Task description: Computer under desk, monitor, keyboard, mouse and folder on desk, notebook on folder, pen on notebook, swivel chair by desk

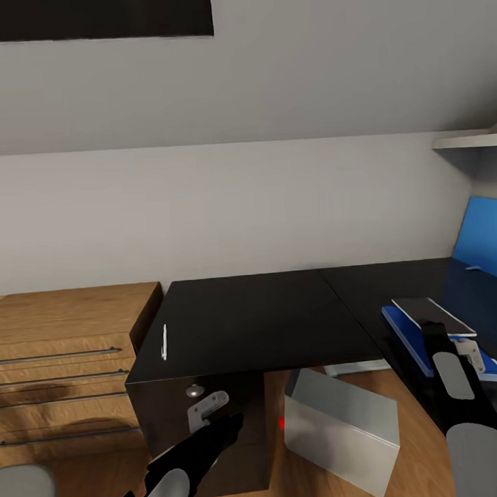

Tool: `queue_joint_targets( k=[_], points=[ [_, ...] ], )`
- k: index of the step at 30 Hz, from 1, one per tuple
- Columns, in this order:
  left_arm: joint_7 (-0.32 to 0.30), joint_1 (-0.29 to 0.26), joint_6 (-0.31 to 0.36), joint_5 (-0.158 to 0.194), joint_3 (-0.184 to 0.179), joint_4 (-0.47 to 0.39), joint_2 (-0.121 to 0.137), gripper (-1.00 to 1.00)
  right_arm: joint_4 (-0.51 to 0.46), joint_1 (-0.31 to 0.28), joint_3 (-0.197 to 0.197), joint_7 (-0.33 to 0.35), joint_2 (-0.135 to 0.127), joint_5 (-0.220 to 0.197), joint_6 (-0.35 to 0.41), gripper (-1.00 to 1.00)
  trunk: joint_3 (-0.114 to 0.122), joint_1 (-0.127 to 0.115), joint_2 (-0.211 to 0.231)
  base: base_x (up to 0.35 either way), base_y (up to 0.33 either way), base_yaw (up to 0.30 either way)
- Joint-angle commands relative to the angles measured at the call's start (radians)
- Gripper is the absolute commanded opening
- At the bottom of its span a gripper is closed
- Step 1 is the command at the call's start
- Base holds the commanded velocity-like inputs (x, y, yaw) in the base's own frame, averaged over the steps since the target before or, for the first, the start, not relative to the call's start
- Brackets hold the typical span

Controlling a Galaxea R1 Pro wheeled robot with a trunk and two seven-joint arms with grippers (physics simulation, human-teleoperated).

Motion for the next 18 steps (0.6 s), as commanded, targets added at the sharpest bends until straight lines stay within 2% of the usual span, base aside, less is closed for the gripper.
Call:
queue_joint_targets(
  k=[1, 18],
  points=[
    [0.006, -0.001, 0.004, 0.003, -0.001, -0.001, 0.001, 1.00, -0.001, -0.001, 0.001, -0.004, 0.000, -0.009, -0.002, -1.00, -0.001, 0.000, -0.001, 0.000, 0.000, 0.000],
    [0.006, -0.001, 0.002, 0.003, -0.001, -0.001, 0.001, 1.00, 0.001, -0.001, 0.003, -0.035, 0.004, 0.050, -0.016, -1.00, -0.001, 0.000, -0.001, 0.000, 0.000, 0.000]
  ],
)
